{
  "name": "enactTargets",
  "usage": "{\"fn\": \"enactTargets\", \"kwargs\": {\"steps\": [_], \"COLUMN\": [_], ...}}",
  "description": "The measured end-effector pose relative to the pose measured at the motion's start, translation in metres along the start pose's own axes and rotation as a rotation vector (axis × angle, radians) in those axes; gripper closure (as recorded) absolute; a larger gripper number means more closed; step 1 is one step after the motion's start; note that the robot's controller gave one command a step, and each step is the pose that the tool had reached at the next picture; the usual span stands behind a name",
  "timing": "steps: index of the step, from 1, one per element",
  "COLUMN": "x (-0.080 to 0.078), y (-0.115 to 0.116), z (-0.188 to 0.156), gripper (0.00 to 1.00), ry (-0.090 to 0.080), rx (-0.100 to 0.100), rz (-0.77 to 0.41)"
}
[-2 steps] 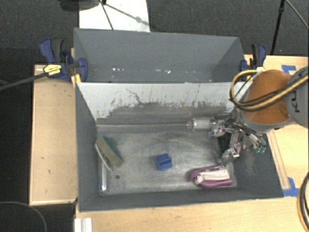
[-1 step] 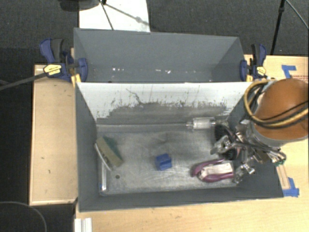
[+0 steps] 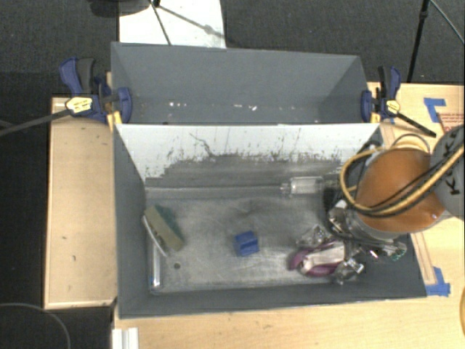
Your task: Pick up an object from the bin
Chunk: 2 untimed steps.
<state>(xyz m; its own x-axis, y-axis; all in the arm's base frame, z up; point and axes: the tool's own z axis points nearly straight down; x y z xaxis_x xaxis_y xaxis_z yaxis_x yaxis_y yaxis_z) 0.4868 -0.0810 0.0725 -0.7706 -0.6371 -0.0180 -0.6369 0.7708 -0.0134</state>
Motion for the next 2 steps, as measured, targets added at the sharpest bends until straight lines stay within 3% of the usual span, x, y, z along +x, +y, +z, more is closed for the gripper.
{"fn": "enactTargets", "kwargs": {"steps": [1, 2], "x": [0.000, 0.009], "y": [0.001, -0.005], "z": [-0.001, -0.145], "gripper": [1.00, 1.00], "ry": [0.000, 0.012], "rx": [-0.001, -0.010], "rz": [-0.001, -0.301]}}
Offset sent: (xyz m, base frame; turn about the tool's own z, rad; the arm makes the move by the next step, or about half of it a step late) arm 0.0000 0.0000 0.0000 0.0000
